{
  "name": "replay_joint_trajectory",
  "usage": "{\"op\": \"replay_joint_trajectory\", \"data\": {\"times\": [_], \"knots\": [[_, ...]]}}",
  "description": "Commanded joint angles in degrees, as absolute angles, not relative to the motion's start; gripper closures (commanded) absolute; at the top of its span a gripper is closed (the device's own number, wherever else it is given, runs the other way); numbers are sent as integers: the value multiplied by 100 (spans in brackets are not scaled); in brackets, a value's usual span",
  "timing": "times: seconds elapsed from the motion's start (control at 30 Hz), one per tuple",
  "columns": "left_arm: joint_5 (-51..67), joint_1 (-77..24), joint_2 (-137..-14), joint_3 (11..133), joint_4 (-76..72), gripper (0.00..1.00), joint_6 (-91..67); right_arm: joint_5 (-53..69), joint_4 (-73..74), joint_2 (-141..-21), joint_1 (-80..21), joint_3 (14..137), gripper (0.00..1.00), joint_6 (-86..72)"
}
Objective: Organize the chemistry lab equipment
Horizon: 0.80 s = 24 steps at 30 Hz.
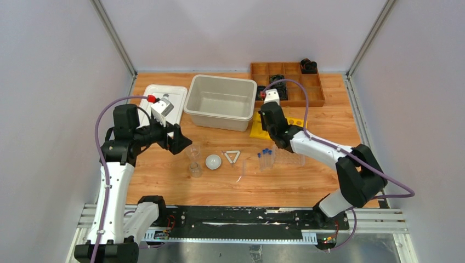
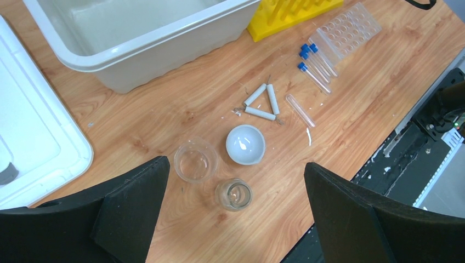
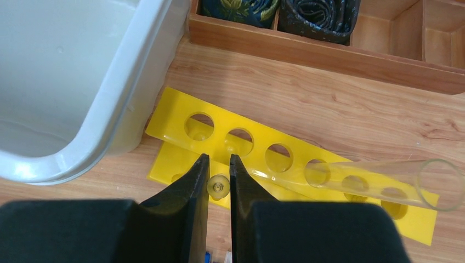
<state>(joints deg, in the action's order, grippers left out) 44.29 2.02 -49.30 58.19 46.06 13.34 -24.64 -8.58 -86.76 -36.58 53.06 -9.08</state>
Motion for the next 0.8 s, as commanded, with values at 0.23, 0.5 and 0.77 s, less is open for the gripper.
{"op": "replay_joint_trajectory", "data": {"times": [0.23, 0.5, 0.77], "knots": [[4433, 202, -4943, 6013, 4579, 0, 1407, -2207, -774, -7893, -3583, 5158, 100, -1271], [4430, 202, -4922, 5985, 4579, 0, 1407, -2175, -745, -8075, -3578, 5028, 100, -1326], [4438, 202, -4933, 5981, 4579, 0, 1414, -2204, -788, -8200, -3584, 4978, 100, -1304]]}}
